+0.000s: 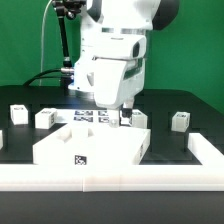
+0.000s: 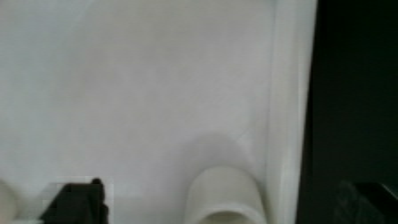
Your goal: Assemble one leg
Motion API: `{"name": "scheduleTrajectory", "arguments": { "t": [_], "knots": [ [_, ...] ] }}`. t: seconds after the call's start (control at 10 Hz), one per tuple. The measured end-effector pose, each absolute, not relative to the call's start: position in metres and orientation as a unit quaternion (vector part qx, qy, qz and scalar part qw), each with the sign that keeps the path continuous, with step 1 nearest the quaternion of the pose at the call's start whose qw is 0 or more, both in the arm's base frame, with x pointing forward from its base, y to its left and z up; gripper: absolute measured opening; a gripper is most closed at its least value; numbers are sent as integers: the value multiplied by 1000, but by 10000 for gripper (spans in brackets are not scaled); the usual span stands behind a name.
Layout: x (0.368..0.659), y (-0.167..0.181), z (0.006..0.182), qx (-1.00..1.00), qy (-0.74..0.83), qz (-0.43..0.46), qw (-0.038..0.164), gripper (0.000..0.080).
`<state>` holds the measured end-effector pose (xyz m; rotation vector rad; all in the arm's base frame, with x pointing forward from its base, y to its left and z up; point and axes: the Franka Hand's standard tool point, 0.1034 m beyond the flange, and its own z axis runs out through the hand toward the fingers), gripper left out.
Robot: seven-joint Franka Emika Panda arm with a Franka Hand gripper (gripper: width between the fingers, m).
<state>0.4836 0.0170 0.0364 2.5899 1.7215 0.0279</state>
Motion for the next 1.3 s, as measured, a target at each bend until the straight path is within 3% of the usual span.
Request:
{"name": "scheduleTrajectory", "arguments": {
  "t": [0.3,0.7,0.9,1.0,1.1,1.2,1.3],
  "knots": [
    [478,20,10,835,550,23,13,650],
    [478,20,8,835,550,23,12,623],
    [477,20,8,835,550,23,12,266],
    [477,20,8,835,550,23,12,132],
    [477,20,8,835,550,23,12,132],
    [477,20,8,835,550,23,12,59],
    [477,20,8,835,550,23,12,59]
  ]
}}
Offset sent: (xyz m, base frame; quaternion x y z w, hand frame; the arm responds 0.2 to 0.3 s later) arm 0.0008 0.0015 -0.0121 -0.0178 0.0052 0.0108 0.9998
